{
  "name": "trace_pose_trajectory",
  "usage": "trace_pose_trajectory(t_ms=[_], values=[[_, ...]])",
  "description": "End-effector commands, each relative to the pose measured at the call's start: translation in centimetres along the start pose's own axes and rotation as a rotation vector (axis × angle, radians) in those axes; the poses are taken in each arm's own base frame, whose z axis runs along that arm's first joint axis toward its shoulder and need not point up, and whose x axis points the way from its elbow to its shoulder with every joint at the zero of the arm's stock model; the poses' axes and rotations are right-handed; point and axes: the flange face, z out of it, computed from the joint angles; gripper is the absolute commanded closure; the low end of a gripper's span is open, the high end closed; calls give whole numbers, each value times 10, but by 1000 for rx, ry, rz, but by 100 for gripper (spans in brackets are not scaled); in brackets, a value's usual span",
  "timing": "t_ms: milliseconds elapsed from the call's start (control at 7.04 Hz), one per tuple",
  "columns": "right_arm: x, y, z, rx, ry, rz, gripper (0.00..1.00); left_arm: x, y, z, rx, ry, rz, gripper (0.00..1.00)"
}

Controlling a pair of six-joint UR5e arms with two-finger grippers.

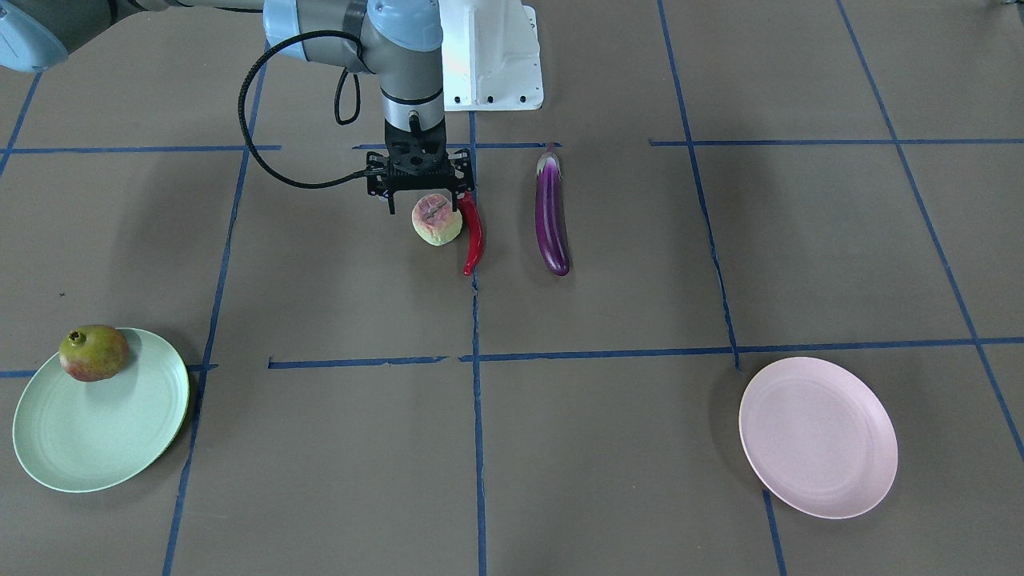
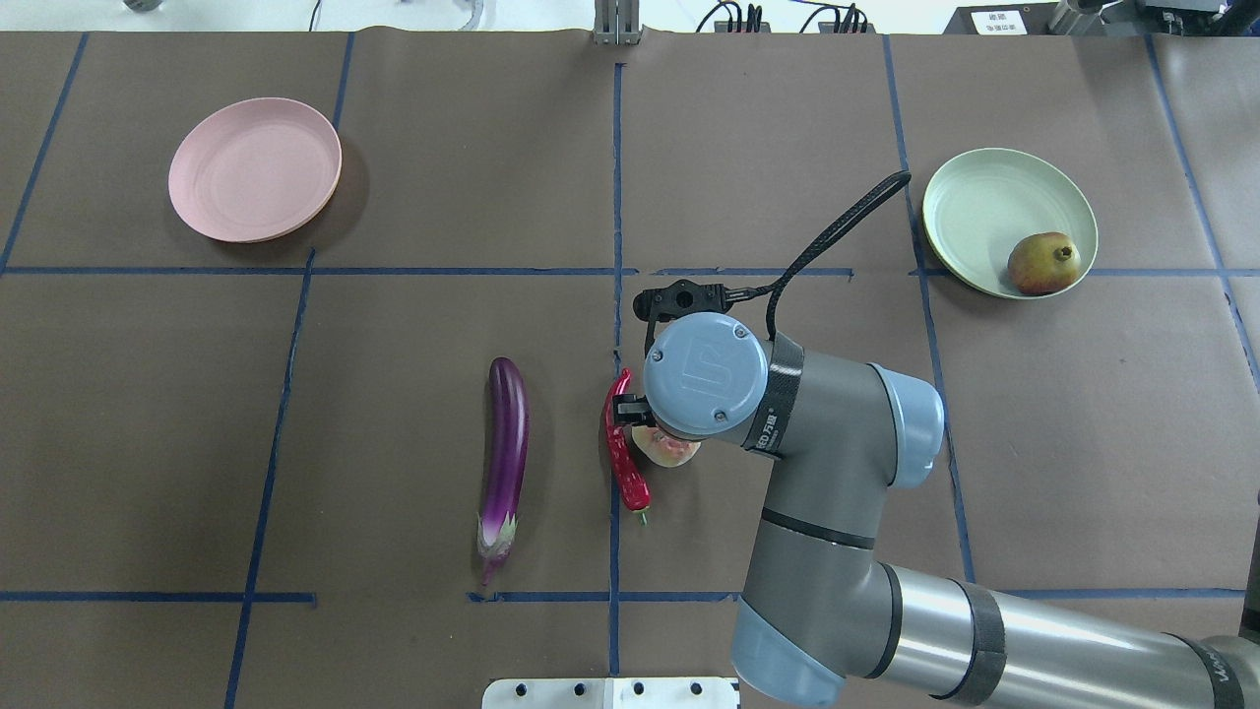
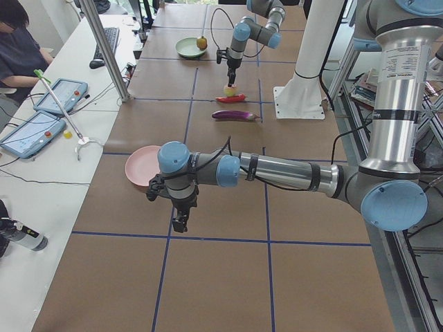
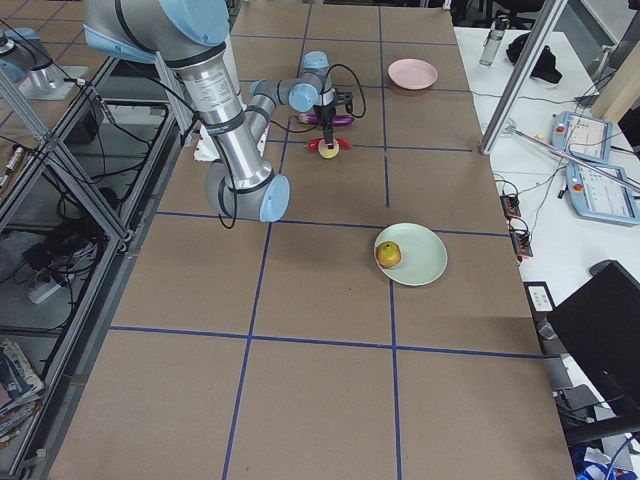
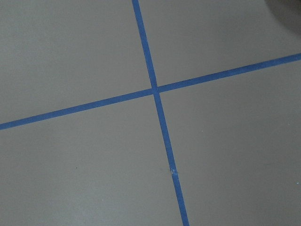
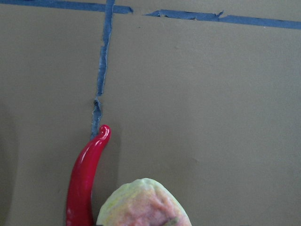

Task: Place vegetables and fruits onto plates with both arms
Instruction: 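Move the right gripper back over the pink peach, then grasp the pink peach with the right gripper and lift it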

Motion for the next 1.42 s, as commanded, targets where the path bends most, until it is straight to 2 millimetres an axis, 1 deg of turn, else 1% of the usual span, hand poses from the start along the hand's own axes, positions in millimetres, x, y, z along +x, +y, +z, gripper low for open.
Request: trace_pose_trajectory(t_ms=[0,142,284,426,569,853,1137,1279], values=[[-2,3,9,3,18,-7,0,0,0,0,1,1,0,0],[-8,1,6,6,13,-9,0,0,0,0,1,1,0,0],[-21,-3,6,7,11,-7,0,0,0,0,0,0,0,0],[-21,-3,11,4,18,-7,0,0,1,0,-1,0,-1,0],[-19,1,17,-3,27,-11,0,0,0,0,0,0,0,0],[-20,2,35,-18,59,-11,0,0,1,0,-1,2,-1,0],[-27,2,66,4,-23,-16,1,0,0,0,-1,2,-1,0],[-27,2,62,-7,-13,-16,17,0,0,0,-1,0,-1,0]])
